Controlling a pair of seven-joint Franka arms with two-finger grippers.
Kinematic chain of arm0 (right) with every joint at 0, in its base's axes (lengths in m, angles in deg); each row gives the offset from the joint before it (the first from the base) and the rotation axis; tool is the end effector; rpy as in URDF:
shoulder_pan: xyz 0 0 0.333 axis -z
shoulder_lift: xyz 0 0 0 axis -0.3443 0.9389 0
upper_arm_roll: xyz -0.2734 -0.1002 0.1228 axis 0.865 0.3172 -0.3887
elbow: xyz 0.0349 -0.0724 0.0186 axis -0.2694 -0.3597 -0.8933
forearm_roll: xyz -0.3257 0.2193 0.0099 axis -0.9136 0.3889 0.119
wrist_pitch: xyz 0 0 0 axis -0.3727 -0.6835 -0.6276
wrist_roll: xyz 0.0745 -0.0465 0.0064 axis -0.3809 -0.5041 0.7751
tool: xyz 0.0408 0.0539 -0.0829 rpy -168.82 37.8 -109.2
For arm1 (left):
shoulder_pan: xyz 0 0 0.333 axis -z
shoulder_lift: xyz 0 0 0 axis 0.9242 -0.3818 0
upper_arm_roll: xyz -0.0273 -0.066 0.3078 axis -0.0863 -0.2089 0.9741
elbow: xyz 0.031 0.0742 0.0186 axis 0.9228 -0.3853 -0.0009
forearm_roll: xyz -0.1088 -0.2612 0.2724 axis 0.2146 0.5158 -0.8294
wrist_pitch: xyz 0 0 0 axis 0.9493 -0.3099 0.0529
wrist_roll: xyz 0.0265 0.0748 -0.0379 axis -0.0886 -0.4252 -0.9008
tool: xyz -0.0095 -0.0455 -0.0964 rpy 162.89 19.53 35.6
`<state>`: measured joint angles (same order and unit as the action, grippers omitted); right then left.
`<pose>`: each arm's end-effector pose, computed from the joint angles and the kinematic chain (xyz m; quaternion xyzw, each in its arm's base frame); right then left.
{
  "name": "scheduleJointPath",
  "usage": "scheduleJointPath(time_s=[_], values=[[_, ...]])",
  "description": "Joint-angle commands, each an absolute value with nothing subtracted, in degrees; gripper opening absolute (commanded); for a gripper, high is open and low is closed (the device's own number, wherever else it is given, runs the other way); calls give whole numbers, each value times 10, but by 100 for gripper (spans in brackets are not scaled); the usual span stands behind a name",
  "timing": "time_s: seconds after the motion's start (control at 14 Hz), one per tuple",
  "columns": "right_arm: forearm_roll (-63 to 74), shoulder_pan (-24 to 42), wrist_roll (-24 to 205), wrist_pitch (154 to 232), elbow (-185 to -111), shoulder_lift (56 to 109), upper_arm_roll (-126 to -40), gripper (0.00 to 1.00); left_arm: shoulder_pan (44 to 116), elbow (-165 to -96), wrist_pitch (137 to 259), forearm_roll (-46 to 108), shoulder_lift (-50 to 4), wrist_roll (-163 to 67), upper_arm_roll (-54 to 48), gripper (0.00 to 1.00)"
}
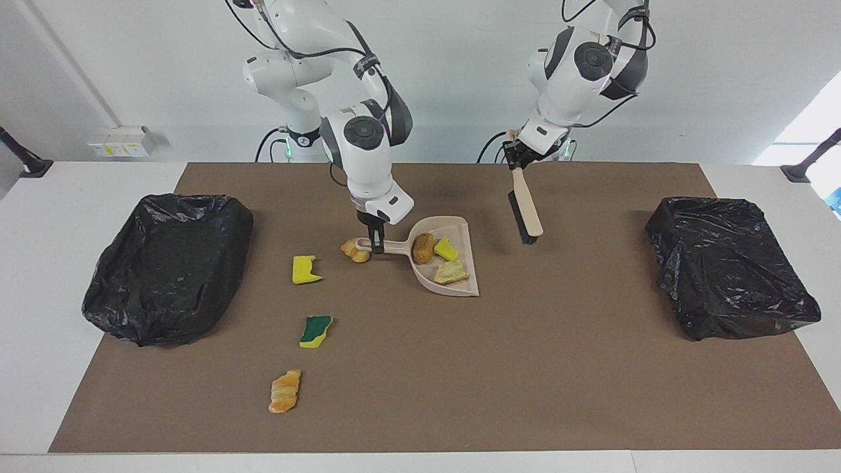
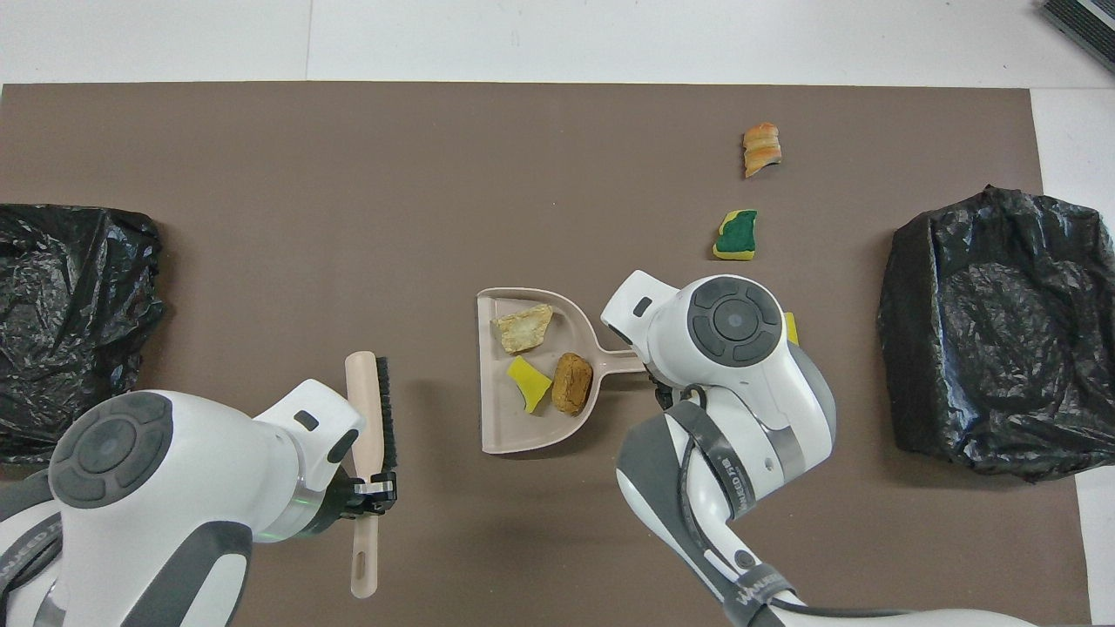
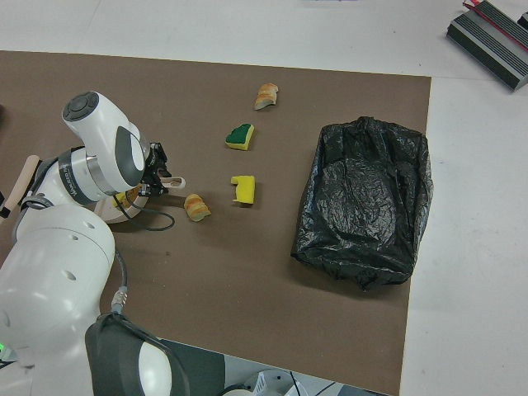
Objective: Sweep and dump trash in bin
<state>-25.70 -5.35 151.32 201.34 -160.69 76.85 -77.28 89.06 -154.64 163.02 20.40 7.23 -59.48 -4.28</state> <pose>0.5185 0.2627 0.3646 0.6681 0.7441 -0.0046 0.0017 0.3699 -0.2058 0.4619 0.9890 0.0517 -0.1246 0.0604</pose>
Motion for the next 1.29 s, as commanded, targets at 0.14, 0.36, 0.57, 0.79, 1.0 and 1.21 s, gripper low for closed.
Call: scheduleJointPath(time_s=[0.14,0.36,0.57,0.79,1.0,1.21], values=[[-269,-55,1484,2013,-1624,756,-775,43,891,-1561,1639,196,90,-599,-42,0],[-275,-72,1466,2031,-1631,762,-775,43,891,-1561,1639,196,90,-599,-41,0],[-279,-72,1467,2030,-1637,762,-774,37,891,-1562,1639,196,89,-599,-41,0],[-280,-68,1477,2022,-1630,762,-773,0,891,-1561,1639,196,90,-599,-41,0],[-283,-60,1489,1998,-1612,758,-774,0,891,-1562,1639,196,89,-599,-41,0],[-264,-34,1504,1996,-1611,746,-775,0,891,-1561,1639,196,89,-599,-42,0]])
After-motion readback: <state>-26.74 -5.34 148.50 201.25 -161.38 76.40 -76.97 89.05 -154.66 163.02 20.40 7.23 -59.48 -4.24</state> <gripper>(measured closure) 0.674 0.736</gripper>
